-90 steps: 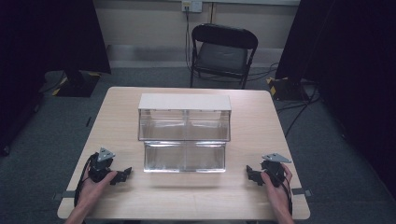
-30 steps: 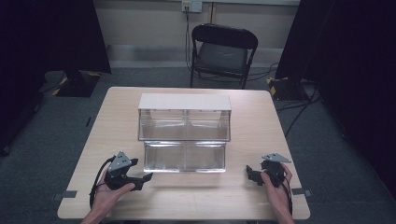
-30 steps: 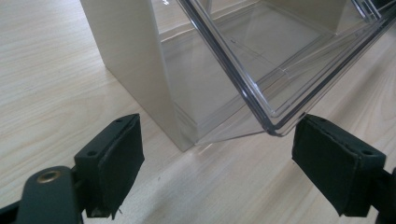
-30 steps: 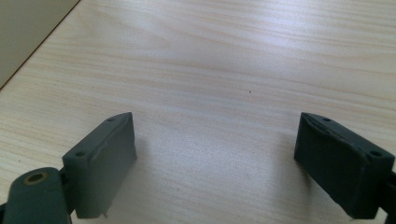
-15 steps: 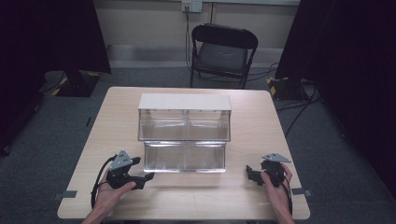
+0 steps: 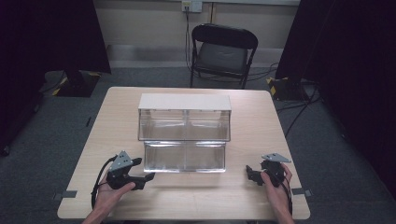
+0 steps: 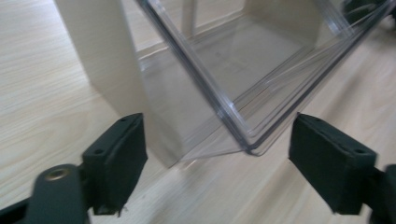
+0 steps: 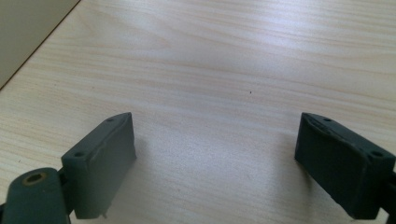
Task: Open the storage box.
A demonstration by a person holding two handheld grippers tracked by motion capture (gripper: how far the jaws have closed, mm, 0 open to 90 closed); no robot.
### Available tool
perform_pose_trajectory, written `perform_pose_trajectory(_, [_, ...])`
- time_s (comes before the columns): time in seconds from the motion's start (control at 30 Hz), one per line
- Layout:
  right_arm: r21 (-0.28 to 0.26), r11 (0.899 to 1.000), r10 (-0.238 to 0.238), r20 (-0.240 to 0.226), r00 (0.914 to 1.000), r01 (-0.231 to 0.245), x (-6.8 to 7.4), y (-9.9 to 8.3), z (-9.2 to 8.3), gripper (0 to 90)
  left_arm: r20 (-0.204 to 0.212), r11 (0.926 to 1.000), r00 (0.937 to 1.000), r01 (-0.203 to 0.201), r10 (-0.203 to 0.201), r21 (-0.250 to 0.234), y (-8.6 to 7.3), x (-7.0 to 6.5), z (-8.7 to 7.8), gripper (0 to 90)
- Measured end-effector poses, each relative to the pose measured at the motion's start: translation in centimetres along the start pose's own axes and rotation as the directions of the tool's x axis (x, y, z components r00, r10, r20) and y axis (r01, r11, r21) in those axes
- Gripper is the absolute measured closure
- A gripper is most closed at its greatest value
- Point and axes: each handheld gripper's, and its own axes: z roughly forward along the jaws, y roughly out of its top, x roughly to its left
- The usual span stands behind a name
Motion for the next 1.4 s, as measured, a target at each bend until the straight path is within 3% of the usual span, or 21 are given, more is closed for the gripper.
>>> perform_pose_trajectory(0.7, [0.001,1.0,0.001,-0.001,1.0,-0.001,0.02,0.02,0.02,11.2,0.017,0.9996,0.9998,0.005,-0.005,-0.029,0.37,-0.14,-0.55,15.7])
perform_pose_trajectory(1.1, [0.0,1.0,0.001,-0.003,1.0,-0.001,0.01,0.03,0.03,11.1,0.007,0.9993,0.9996,-0.026,0.026,-0.028,0.54,-0.18,-0.73,15.8])
perform_pose_trajectory(1.4, [0.001,1.0,0.001,-0.005,1.0,-0.001,0.02,0.03,0.04,11.0,0.015,0.9991,0.9997,-0.021,0.021,-0.036,0.63,-0.22,-0.86,15.3])
